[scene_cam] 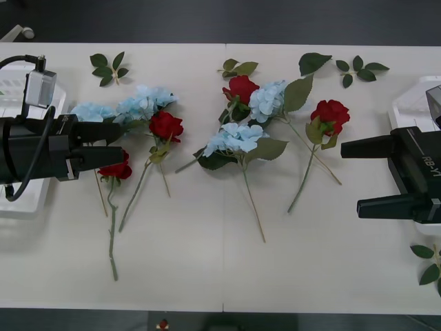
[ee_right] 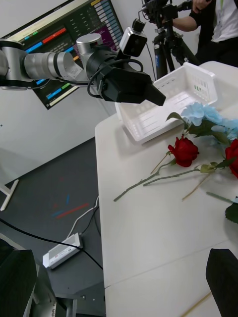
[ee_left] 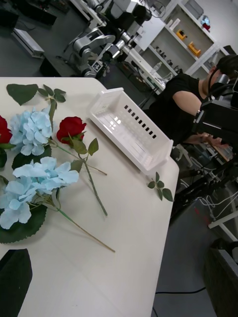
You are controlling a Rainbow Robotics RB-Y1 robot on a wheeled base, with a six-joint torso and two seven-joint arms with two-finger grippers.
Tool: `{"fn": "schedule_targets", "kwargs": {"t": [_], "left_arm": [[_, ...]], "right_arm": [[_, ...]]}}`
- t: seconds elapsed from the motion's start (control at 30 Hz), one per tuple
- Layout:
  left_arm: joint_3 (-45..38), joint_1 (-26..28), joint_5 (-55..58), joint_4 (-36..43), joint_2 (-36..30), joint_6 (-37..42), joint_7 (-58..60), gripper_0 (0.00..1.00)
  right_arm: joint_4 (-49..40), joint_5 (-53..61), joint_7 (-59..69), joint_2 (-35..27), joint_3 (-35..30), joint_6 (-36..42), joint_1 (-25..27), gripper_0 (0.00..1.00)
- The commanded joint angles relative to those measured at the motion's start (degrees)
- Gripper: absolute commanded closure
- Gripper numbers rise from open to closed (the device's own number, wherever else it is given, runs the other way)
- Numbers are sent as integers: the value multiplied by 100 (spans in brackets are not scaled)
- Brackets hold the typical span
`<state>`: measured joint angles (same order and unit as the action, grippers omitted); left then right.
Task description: Put the red flowers into the right box and the blue flowers into the left box
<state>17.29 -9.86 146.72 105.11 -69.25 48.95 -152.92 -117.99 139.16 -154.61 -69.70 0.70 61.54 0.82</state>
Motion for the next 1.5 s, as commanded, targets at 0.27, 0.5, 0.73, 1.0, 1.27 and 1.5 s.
{"fn": "schedule_targets", "kwargs": {"t": [0.27, 0.5, 0.73, 1.0, 1.27, 1.5], "left_arm": [[-77, -122, 190, -579, 369, 536, -208, 0], [-77, -807, 111, -1370, 149, 677, -208, 0], [-77, -1642, -1383, -2126, 219, 527, 1950, 0], [-77, -2451, -4125, -2372, 685, 492, 4710, 0], [-77, -2477, -6454, -2196, 975, 571, 6195, 0], [-130, -2046, -7140, -1678, 676, 879, 6758, 0]], "right_arm": [[-4, 85, -39, -114, 106, -213, 243, 0], [-4, -407, 801, -114, 114, -538, 181, 0], [-4, -1699, 2884, -52, 114, -600, -179, 0], [22, -3615, 6241, 185, 114, 112, -970, 0], [549, -5566, 8667, 924, 607, 1580, -2245, 0], [1472, -6815, 9599, 1495, 1363, 1958, -3264, 0]]}}
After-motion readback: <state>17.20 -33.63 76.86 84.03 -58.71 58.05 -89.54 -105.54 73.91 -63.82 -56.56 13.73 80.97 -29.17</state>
